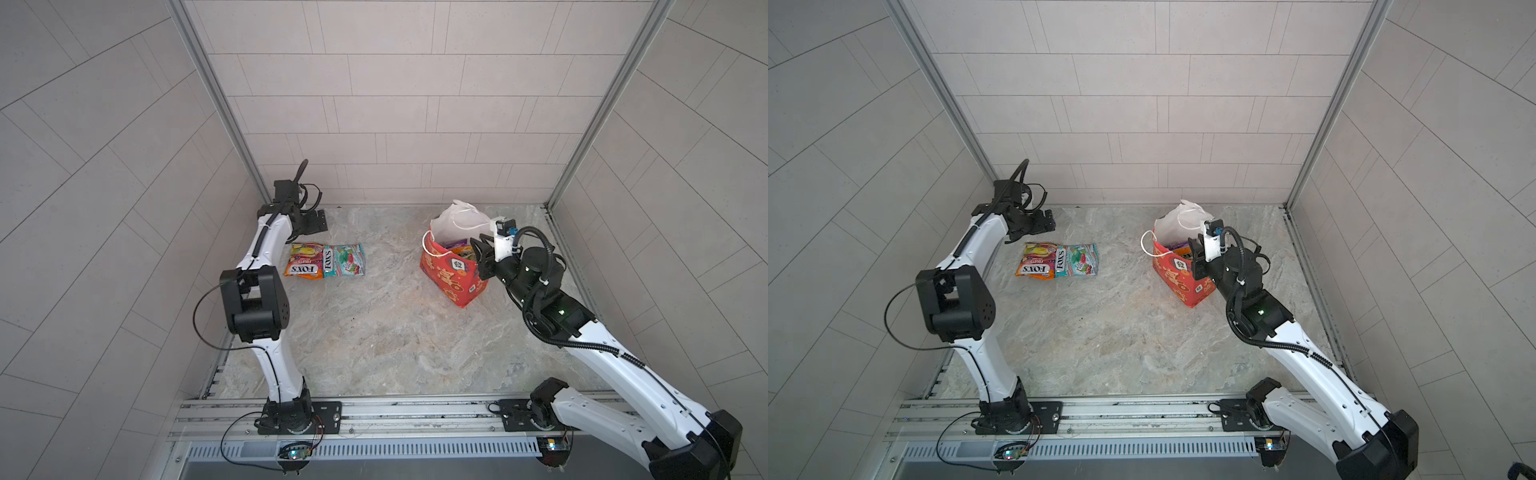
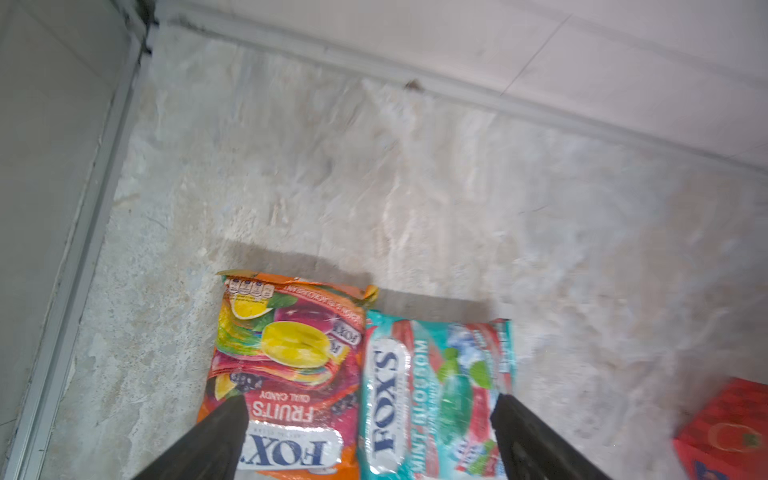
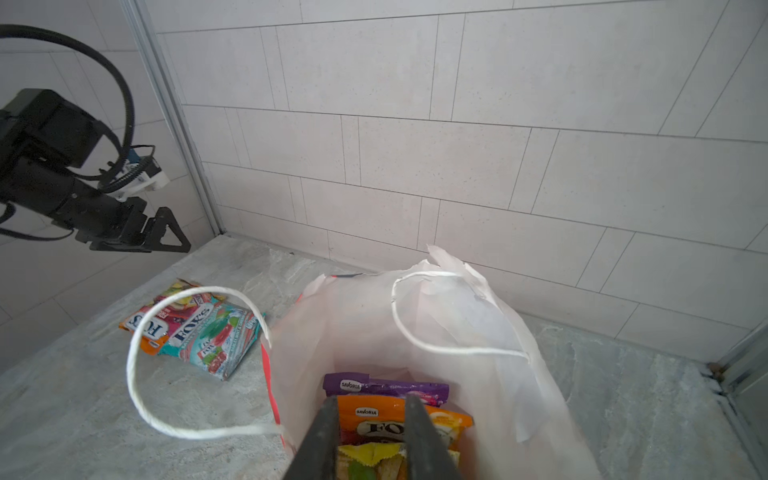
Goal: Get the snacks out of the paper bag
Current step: 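Lift the bag upright by its handle with the right gripper while the left gripper rises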
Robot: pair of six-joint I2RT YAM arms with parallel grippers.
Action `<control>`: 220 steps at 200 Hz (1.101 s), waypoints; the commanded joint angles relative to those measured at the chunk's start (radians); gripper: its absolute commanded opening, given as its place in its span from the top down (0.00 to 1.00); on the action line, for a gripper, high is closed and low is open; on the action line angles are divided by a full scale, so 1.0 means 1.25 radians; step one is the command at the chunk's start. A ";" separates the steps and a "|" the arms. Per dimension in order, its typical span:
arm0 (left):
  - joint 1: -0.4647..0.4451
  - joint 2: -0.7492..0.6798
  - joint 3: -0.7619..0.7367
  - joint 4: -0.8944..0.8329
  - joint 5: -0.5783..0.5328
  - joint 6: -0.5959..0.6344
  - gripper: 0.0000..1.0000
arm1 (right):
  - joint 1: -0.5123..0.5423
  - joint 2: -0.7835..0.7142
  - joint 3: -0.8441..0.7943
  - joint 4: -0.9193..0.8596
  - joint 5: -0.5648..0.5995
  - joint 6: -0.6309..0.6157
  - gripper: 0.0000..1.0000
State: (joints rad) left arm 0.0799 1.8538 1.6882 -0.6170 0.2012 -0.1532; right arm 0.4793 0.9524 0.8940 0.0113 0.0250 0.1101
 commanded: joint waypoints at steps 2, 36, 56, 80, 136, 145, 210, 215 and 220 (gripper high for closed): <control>-0.073 -0.116 -0.082 0.111 0.008 -0.054 0.02 | -0.016 0.012 0.095 -0.093 0.027 -0.009 0.56; -0.215 -0.293 -0.288 0.350 -0.056 -0.108 0.01 | -0.107 0.084 0.279 -0.279 0.003 0.011 0.39; -0.281 -0.356 -0.353 0.432 -0.073 -0.128 0.02 | -0.143 0.146 0.349 -0.376 -0.034 -0.023 0.34; -0.330 -0.400 -0.388 0.438 -0.087 -0.120 0.02 | -0.143 0.187 0.381 -0.438 -0.090 -0.119 0.28; -0.484 -0.499 -0.579 0.611 -0.164 -0.138 0.03 | -0.136 0.269 0.399 -0.423 -0.031 -0.246 0.17; -0.486 -0.499 -0.593 0.623 -0.160 -0.148 0.03 | -0.136 0.283 0.401 -0.423 -0.020 -0.268 0.15; -0.486 -0.464 -0.562 0.582 -0.147 -0.115 0.03 | -0.136 0.435 0.484 -0.475 0.084 -0.354 0.12; -0.486 -0.462 -0.559 0.579 -0.145 -0.115 0.03 | -0.136 0.441 0.483 -0.466 0.087 -0.355 0.12; -0.486 -0.460 -0.558 0.578 -0.145 -0.115 0.03 | -0.136 0.447 0.482 -0.458 0.087 -0.356 0.12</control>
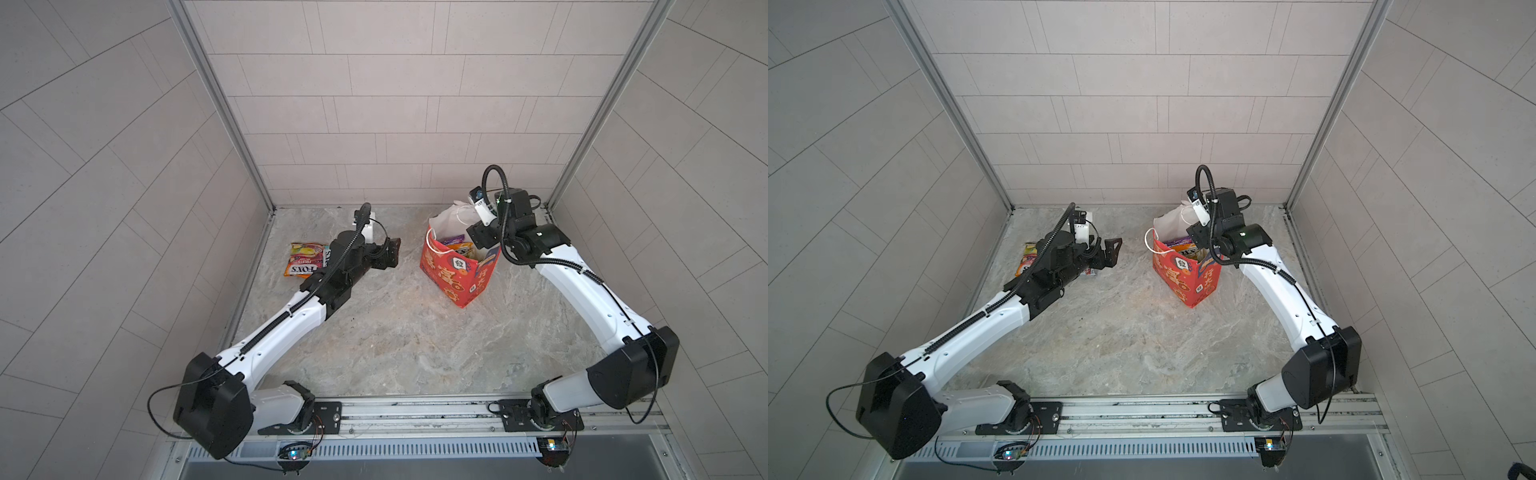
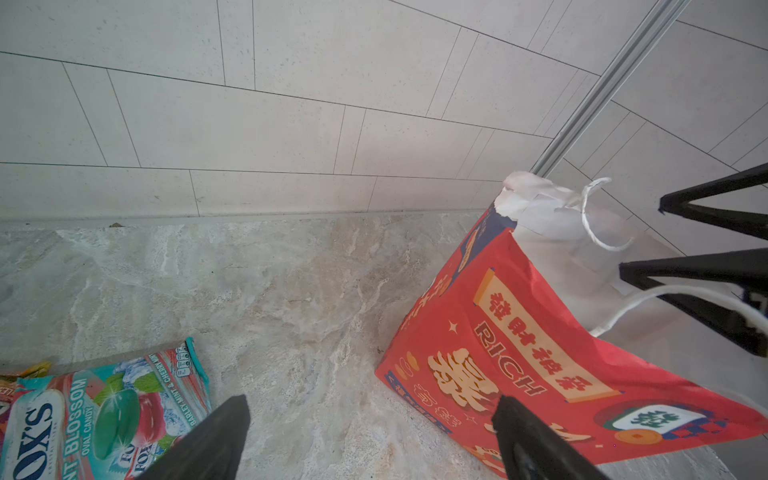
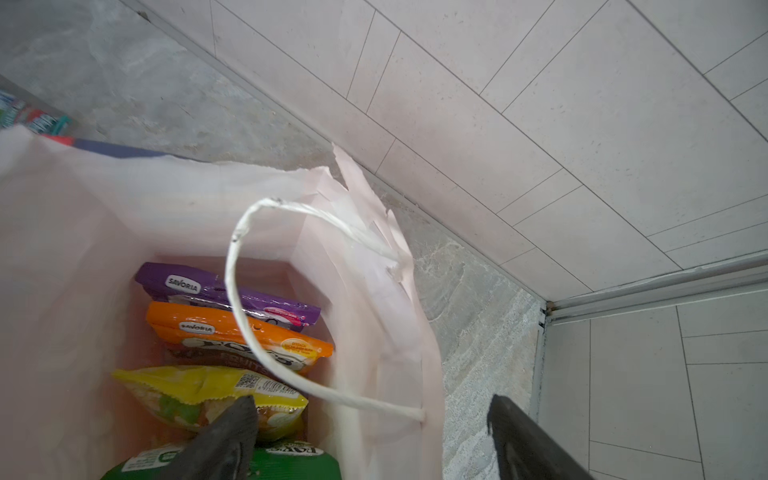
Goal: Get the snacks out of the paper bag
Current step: 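Lift the bag upright by its handle with the right gripper while the left gripper rises, then tilt the bag by its handle with the right gripper toward the left gripper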
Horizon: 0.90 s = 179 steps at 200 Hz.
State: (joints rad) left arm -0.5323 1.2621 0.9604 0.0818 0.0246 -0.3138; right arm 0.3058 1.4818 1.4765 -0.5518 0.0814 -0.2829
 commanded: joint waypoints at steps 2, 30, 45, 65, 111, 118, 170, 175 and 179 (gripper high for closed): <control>0.004 0.014 0.024 0.020 -0.003 0.014 0.03 | 0.003 0.026 0.016 -0.005 0.041 -0.044 0.12; 0.003 0.027 0.025 0.017 -0.002 0.017 0.03 | 0.003 0.059 0.021 0.033 0.072 -0.051 0.15; 0.004 0.032 0.025 0.013 -0.003 0.019 0.03 | -0.002 0.059 0.013 0.064 0.079 -0.043 0.30; 0.003 0.042 0.031 0.014 -0.002 0.021 0.03 | -0.022 0.052 0.022 0.073 0.023 -0.012 0.47; 0.004 0.067 0.049 -0.001 0.008 0.025 0.03 | -0.095 0.054 0.037 0.075 -0.103 0.078 0.65; 0.003 0.068 0.050 -0.002 0.008 0.026 0.03 | -0.110 0.057 0.039 0.075 -0.128 0.096 0.65; 0.003 0.069 0.051 -0.006 0.006 0.031 0.03 | -0.184 0.092 0.048 0.068 -0.275 0.178 0.54; 0.004 0.070 0.052 -0.005 0.007 0.031 0.03 | -0.186 0.094 0.048 0.068 -0.283 0.178 0.54; 0.003 0.070 0.052 -0.006 0.008 0.032 0.04 | -0.186 0.096 0.049 0.068 -0.290 0.179 0.54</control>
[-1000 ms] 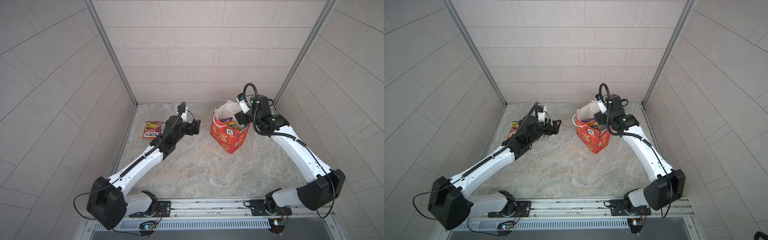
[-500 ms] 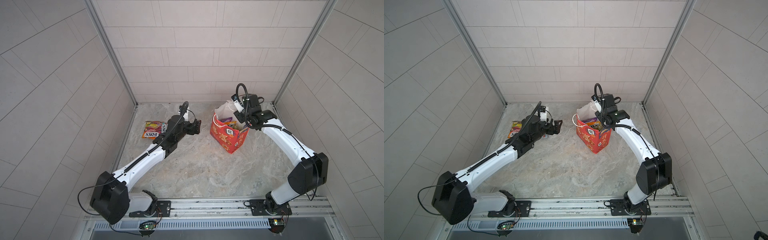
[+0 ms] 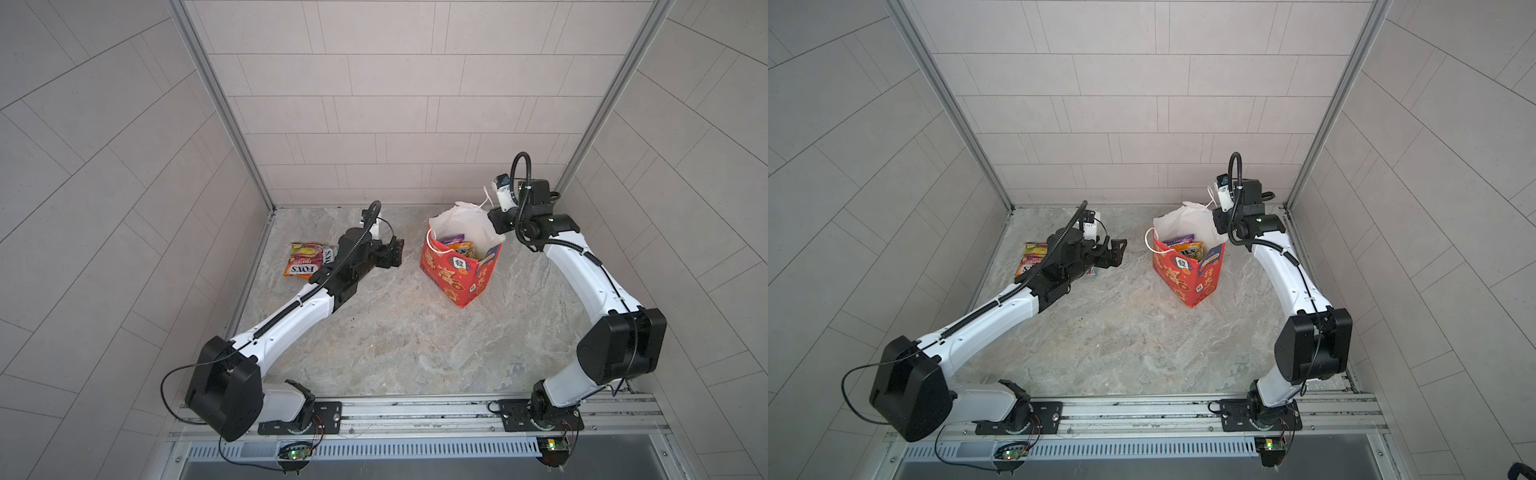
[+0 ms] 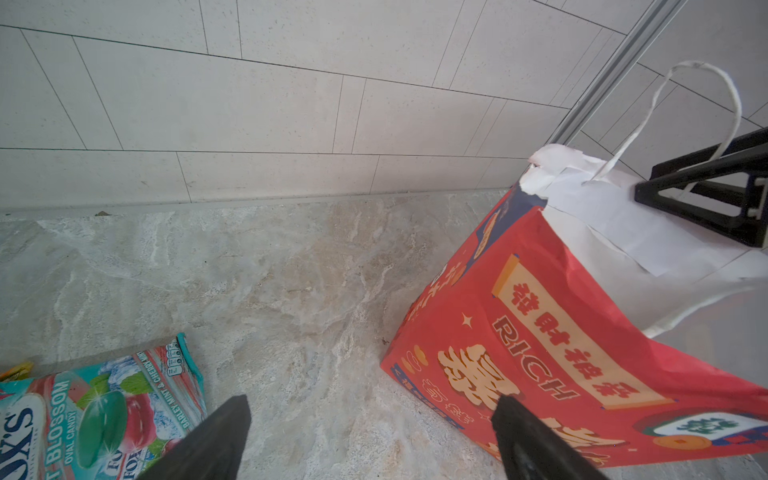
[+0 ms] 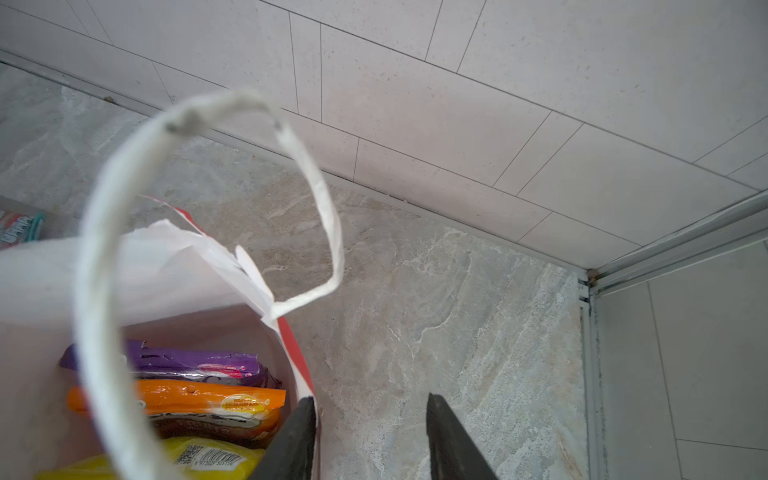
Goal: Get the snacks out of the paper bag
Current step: 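Tilt the bag by its handle with the right gripper toward the left gripper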
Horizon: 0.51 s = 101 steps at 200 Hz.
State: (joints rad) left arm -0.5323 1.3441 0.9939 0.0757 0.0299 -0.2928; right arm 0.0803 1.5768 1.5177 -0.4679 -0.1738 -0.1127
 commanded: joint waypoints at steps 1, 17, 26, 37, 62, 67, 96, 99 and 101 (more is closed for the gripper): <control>0.003 0.005 0.025 -0.001 0.003 0.016 0.03 | -0.007 0.021 0.017 0.001 -0.088 0.043 0.54; 0.003 0.007 0.026 0.001 0.003 0.014 0.04 | -0.007 0.034 0.024 -0.002 -0.115 0.047 0.53; 0.003 0.007 0.028 -0.001 0.005 0.016 0.04 | -0.008 0.041 0.030 -0.004 -0.127 0.050 0.53; 0.002 0.007 0.030 -0.004 0.005 0.014 0.04 | -0.009 0.050 0.035 -0.003 -0.135 0.056 0.53; 0.004 0.002 0.030 -0.005 0.005 0.016 0.04 | -0.010 0.062 0.040 -0.002 -0.146 0.053 0.64; 0.004 0.002 0.029 -0.005 0.004 0.015 0.04 | -0.010 0.064 0.041 -0.002 -0.146 0.055 0.67; 0.004 0.004 0.035 -0.001 0.006 0.013 0.04 | -0.010 0.081 0.068 -0.018 -0.149 0.052 0.84; 0.004 0.005 0.036 -0.001 0.007 0.012 0.04 | -0.010 0.084 0.073 -0.023 -0.147 0.051 0.86; 0.003 0.005 0.037 -0.001 0.008 0.012 0.04 | -0.010 0.085 0.076 -0.026 -0.147 0.049 0.87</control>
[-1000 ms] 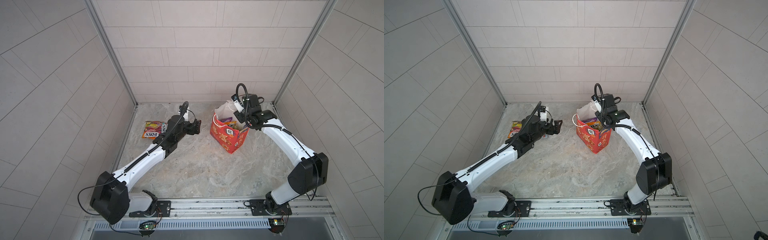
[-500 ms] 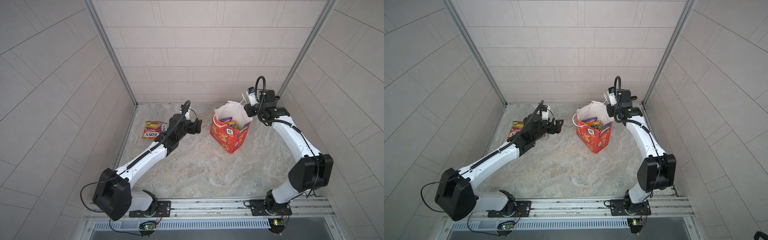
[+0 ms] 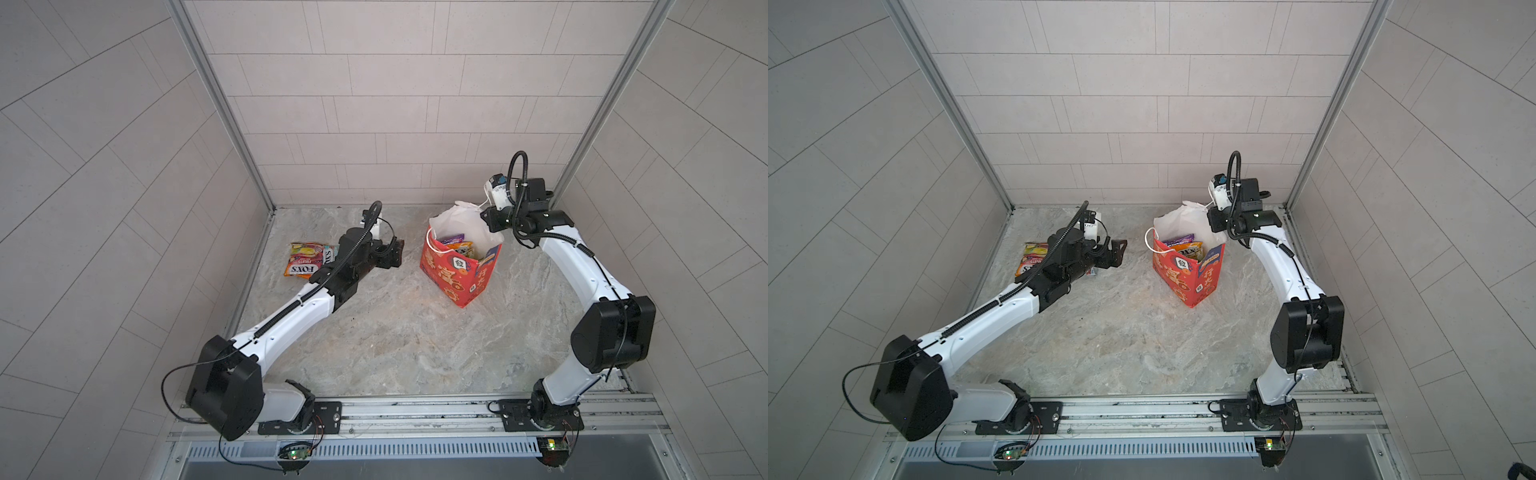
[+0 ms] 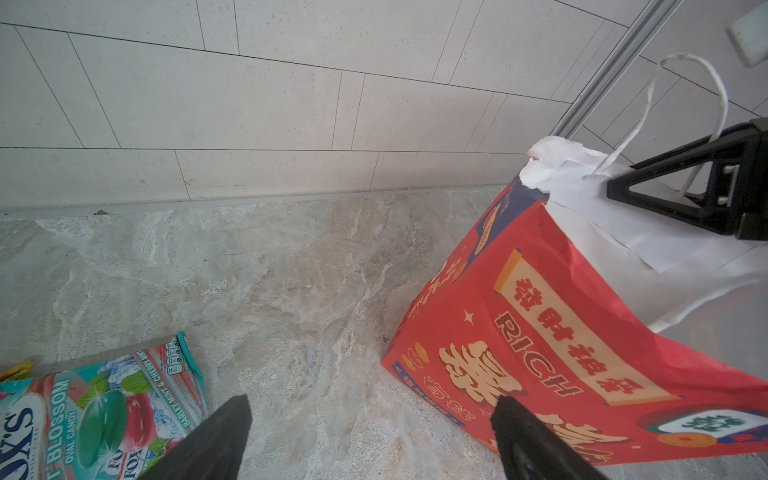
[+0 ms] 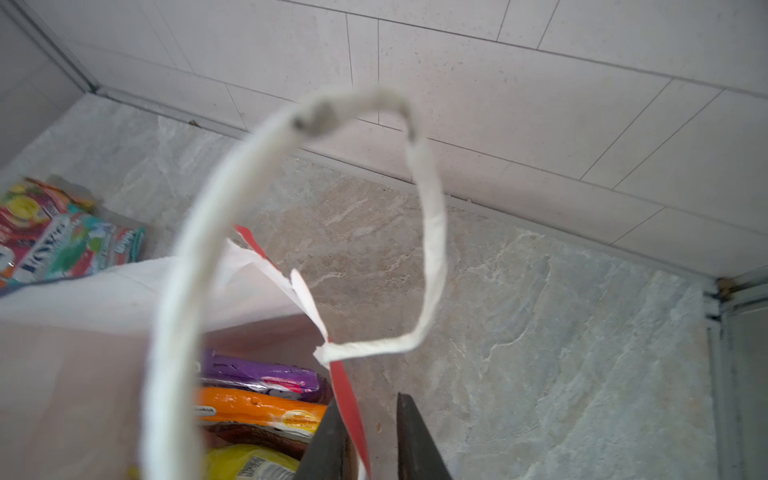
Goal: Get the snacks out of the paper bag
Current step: 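Tilt the bag by its handle with the right gripper toward the left gripper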
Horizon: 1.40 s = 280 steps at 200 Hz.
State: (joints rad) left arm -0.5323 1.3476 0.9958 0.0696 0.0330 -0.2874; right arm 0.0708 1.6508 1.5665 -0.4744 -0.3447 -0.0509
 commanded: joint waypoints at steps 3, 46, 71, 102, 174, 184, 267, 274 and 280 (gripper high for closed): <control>0.003 0.000 0.035 0.005 0.005 0.007 0.04 | -0.003 0.029 0.040 -0.024 -0.010 -0.002 0.89; 0.004 -0.007 0.042 0.007 0.001 0.009 0.04 | -0.005 0.053 0.083 -0.043 0.017 -0.015 0.99; 0.004 -0.010 0.047 0.001 0.000 0.012 0.04 | -0.006 0.086 0.138 -0.096 -0.010 -0.026 1.00; 0.004 -0.014 0.042 0.012 -0.015 0.014 0.04 | -0.007 0.090 0.161 -0.076 0.011 -0.008 1.00; 0.004 -0.038 0.038 0.015 -0.031 0.024 0.04 | -0.010 0.206 0.466 -0.177 0.089 -0.041 1.00; 0.004 -0.043 0.033 0.019 -0.030 0.024 0.04 | -0.010 0.215 0.503 -0.193 0.081 -0.047 1.00; 0.004 -0.059 -0.058 0.062 -0.043 0.024 0.04 | 0.044 0.027 0.151 0.049 -0.019 -0.104 1.00; 0.003 -0.059 -0.063 0.060 -0.041 0.023 0.04 | 0.050 0.010 0.109 0.082 -0.018 -0.099 1.00; 0.004 -0.061 -0.068 0.053 -0.039 0.021 0.04 | 0.053 -0.001 0.085 0.101 -0.026 -0.095 1.00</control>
State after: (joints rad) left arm -0.5323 1.2972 0.9436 0.1158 -0.0124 -0.2615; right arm 0.1062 1.7676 1.7824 -0.5495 -0.3130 -0.1585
